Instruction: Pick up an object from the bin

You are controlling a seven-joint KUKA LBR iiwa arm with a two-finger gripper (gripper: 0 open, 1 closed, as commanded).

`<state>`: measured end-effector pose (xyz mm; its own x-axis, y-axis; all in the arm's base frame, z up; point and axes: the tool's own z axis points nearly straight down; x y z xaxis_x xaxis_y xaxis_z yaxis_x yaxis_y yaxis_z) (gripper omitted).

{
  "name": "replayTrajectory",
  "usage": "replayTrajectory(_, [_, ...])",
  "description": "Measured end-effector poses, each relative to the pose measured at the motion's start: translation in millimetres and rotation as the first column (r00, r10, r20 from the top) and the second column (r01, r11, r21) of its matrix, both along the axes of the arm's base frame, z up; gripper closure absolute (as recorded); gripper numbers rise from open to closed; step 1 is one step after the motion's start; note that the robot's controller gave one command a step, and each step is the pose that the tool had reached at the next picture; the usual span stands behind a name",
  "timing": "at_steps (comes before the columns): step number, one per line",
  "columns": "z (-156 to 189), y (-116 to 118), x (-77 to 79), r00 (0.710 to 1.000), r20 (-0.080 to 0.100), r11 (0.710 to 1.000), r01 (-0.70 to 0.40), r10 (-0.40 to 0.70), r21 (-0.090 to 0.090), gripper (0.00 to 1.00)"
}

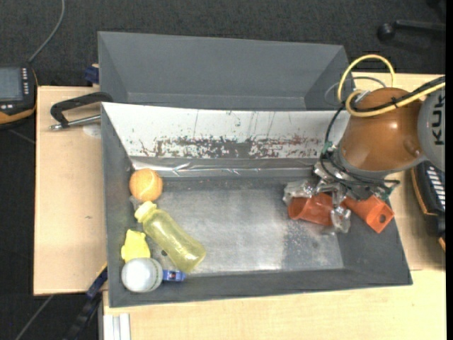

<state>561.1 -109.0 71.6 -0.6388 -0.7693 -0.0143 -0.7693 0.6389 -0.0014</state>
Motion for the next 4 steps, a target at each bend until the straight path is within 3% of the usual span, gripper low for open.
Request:
replayTrajectory(1, [4,7,24.1,0.989,-0.006,0.988,0.150,-0.150,0.020,1.00])
replayTrajectory(2, [4,7,24.1,0.989,-0.007,0.988,0.150,-0.150,0.020,1.00])
replayTrajectory(3, [46,-2,29.8,0.986,-0.008,0.986,0.168,-0.168,0.019,1.00])
replayTrajectory(4, [67,-3,30.5,0.984,-0.007,0.984,0.177,-0.177,0.020,1.00])
